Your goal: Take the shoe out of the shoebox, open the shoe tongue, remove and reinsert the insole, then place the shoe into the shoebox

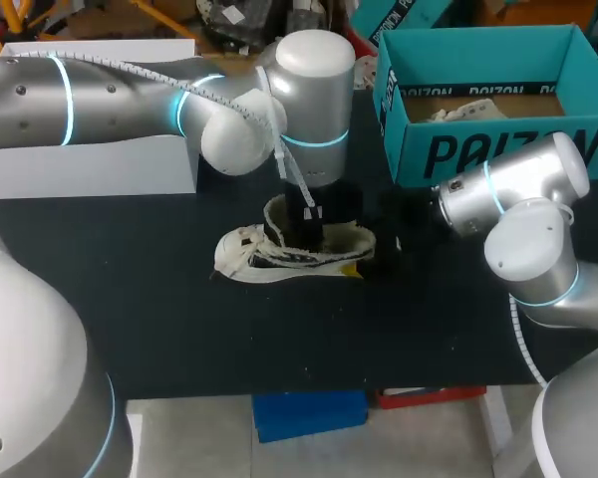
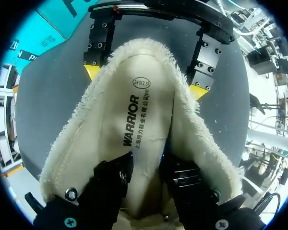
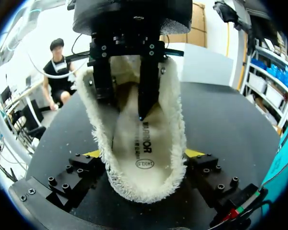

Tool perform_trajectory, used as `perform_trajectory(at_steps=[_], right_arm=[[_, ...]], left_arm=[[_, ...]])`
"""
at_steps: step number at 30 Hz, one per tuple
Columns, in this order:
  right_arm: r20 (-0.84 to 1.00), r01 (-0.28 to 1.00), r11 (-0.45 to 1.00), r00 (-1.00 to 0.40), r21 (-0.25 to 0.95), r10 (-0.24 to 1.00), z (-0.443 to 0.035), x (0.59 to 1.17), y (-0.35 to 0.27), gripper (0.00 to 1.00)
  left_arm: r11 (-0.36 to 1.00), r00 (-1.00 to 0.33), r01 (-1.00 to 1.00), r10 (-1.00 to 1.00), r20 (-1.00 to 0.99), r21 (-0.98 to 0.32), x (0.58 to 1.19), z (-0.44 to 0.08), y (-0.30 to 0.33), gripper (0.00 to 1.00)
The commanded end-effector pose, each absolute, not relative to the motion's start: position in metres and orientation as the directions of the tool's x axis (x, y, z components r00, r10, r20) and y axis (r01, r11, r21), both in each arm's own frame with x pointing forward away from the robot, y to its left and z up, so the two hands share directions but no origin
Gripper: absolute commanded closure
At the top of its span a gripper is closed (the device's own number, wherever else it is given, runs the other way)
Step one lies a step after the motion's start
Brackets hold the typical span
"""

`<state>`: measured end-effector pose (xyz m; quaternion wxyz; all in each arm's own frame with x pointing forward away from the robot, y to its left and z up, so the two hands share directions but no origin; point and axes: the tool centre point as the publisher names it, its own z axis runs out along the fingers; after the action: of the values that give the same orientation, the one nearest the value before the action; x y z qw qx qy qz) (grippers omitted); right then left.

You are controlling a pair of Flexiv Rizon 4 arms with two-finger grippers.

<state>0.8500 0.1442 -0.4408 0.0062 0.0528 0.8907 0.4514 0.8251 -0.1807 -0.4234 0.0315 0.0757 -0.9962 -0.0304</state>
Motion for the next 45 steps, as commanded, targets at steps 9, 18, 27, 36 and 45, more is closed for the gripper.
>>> perform_trajectory(at_steps=[9, 18, 27, 36, 45], right_arm=[[0.037, 0.09, 0.587, -0.994, 0.804, 0.102, -0.444, 0.852, 0.145, 1.0], [0.037, 0.09, 0.587, -0.994, 0.804, 0.102, -0.444, 0.852, 0.145, 1.0], [0.037, 0.09, 0.587, -0.994, 0.804, 0.102, -0.444, 0.852, 0.145, 1.0], [0.037, 0.09, 0.587, -0.994, 0.804, 0.102, -0.444, 0.852, 0.145, 1.0], [0.037, 0.09, 0.587, -0.994, 0.804, 0.102, -0.444, 0.852, 0.145, 1.0]], left_arm=[[0.973, -0.952, -0.196, -0.158, -0.263, 0.123, 0.82, -0.463, -0.175, 0.63], [0.96, -0.882, -0.272, -0.22, -0.417, 0.071, 0.831, -0.482, -0.165, 0.62], [0.933, -0.785, -0.338, -0.351, -0.511, -0.123, 0.849, -0.477, -0.157, 0.63], [0.907, -0.735, -0.368, -0.419, -0.533, -0.206, 0.86, -0.479, -0.156, 0.58], [0.913, -0.753, -0.365, -0.406, -0.518, -0.183, 0.865, -0.482, -0.162, 1.0]])
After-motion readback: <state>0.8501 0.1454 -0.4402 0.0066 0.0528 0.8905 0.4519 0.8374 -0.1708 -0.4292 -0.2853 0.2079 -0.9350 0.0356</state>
